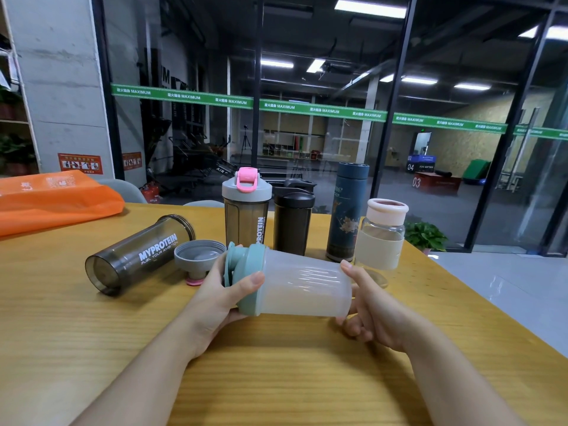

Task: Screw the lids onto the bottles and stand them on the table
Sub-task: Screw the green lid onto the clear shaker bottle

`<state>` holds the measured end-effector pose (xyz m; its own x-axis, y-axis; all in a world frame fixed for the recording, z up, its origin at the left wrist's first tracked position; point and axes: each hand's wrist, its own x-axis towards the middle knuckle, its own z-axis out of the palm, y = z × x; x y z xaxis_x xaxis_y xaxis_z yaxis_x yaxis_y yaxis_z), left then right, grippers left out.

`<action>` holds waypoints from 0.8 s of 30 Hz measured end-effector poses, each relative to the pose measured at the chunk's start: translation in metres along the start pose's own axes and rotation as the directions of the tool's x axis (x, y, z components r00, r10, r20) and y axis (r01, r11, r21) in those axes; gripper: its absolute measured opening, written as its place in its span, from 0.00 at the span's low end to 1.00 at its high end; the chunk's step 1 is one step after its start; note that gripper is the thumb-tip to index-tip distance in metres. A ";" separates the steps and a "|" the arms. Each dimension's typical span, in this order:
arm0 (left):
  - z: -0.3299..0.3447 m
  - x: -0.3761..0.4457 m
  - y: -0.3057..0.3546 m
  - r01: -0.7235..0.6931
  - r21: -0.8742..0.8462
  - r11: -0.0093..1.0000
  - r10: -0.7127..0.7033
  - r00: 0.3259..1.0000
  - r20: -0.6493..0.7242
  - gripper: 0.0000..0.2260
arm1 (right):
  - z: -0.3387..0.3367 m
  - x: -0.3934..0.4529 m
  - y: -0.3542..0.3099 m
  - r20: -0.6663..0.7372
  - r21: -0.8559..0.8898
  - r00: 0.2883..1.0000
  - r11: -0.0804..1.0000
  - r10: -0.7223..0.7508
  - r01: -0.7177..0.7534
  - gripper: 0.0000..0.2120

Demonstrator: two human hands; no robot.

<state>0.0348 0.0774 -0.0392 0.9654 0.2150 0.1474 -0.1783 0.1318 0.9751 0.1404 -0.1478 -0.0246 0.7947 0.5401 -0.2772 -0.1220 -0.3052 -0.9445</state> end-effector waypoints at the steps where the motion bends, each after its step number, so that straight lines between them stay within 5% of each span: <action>1: 0.000 0.000 0.000 0.001 -0.010 1.000 -0.001 1.000 0.006 0.50 | 0.000 0.000 0.000 0.016 -0.004 1.000 1.000 0.010 -0.010 0.42; 7: 0.001 0.000 0.000 0.000 -0.048 0.999 0.001 1.000 0.015 0.44 | -0.003 0.002 0.001 0.071 -0.030 0.997 0.999 0.025 -0.023 0.55; 14: -0.001 0.000 0.001 -0.024 -0.033 0.999 0.022 0.999 -0.048 0.50 | -0.003 -0.002 -0.001 0.007 0.046 0.997 0.996 -0.073 0.073 0.43; 24: -0.002 0.003 -0.001 -0.007 -0.057 0.998 0.001 0.993 -0.116 0.33 | -0.005 -0.005 0.004 0.165 -0.074 0.932 0.938 -0.323 0.338 0.47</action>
<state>0.0369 0.0801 -0.0401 0.9368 0.3257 0.1278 -0.1958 0.1853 0.9630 0.1392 -0.1559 -0.0264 0.6815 0.7316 0.0176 0.1987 -0.1619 -0.9666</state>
